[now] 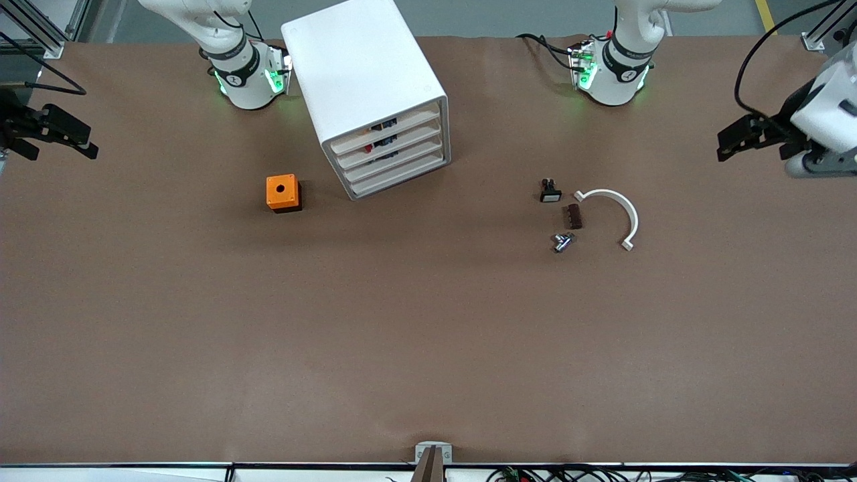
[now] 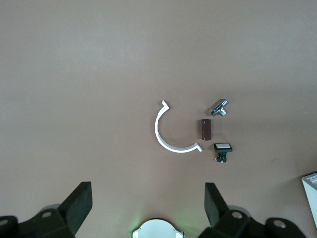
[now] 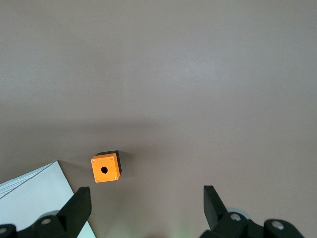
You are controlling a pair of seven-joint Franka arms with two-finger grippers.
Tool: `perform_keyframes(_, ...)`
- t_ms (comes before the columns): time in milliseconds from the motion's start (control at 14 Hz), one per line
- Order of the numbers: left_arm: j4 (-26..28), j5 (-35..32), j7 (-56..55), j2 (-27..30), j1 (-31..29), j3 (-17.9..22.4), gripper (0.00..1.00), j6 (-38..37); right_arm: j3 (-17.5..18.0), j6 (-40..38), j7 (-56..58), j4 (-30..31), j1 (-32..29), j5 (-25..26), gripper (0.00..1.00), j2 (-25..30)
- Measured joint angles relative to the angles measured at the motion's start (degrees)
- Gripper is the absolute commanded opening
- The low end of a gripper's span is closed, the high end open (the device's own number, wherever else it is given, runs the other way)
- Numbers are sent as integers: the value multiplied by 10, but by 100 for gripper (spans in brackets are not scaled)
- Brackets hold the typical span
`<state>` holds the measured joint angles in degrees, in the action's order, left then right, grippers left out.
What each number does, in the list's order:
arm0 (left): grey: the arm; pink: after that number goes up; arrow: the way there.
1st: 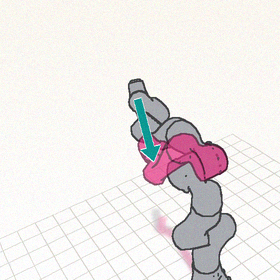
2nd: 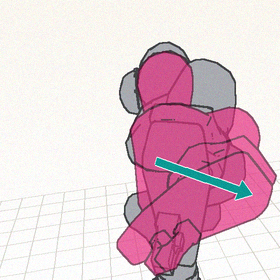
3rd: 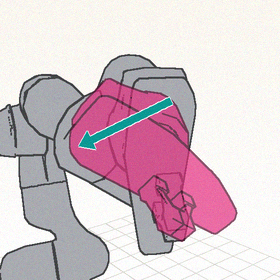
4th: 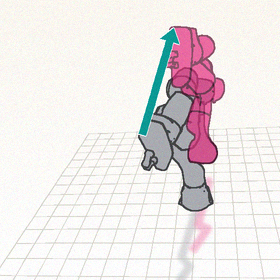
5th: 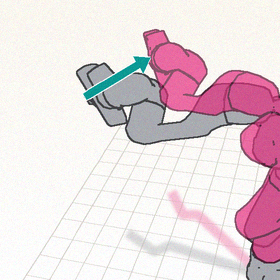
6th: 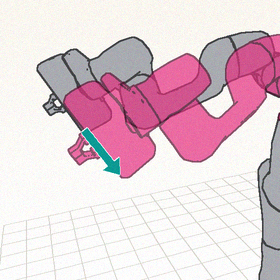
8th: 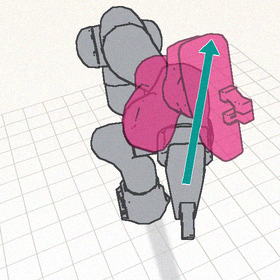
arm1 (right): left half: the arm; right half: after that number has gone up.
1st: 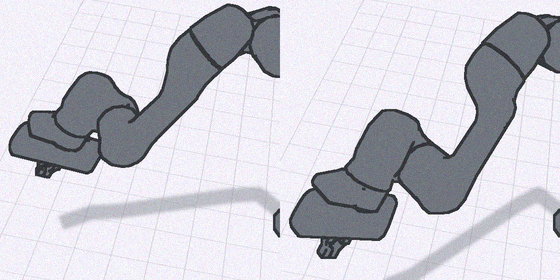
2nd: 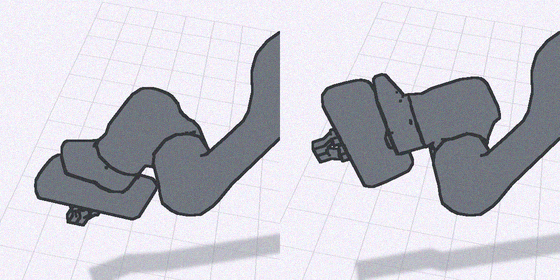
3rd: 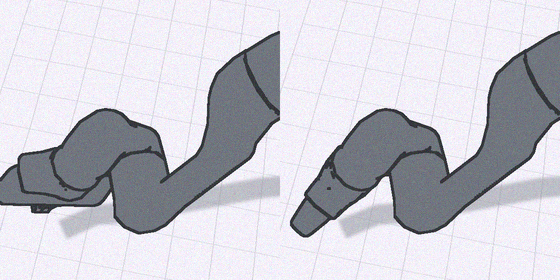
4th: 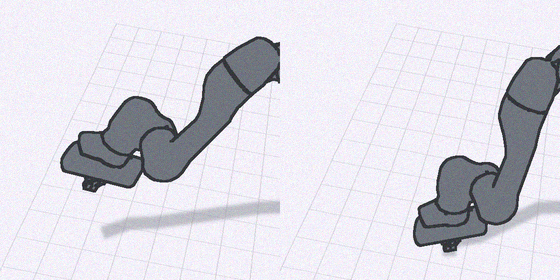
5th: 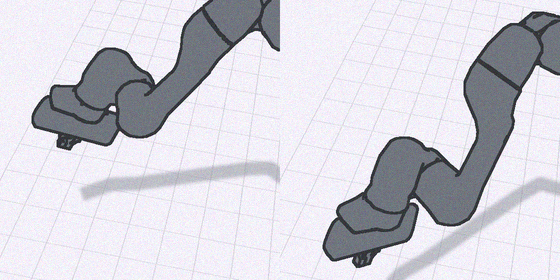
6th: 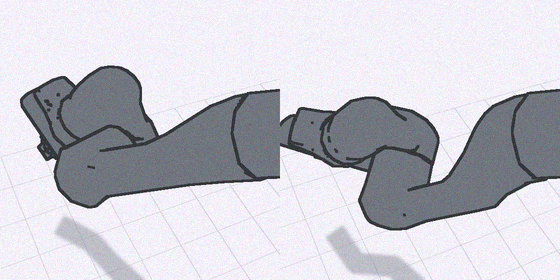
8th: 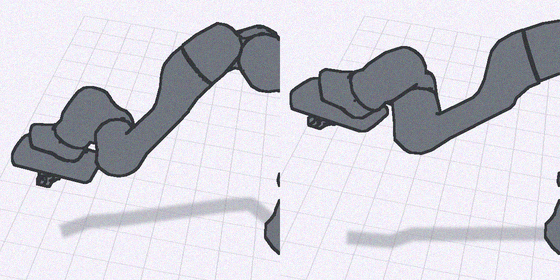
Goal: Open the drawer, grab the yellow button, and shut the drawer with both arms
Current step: 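Reach the left gripper toward the handle of the white cabinet drawer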
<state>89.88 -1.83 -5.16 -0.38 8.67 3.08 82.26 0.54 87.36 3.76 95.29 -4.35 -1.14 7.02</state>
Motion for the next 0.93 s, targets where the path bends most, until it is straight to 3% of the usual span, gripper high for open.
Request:
perform_keyframes(286, -3, 15, -139, -69, 7, -6, 100, 1, 0, 0, 0, 0, 0, 0, 100, 0)
perform_keyframes(643, -6, 142, -435, -155, 24, -16, 100, 0, 0, 0, 0, -1, 0, 0, 100, -1)
perform_keyframes(929, -8, 198, -721, -222, 96, -20, 100, 0, 1, 0, 0, -1, 0, 0, 100, -2)
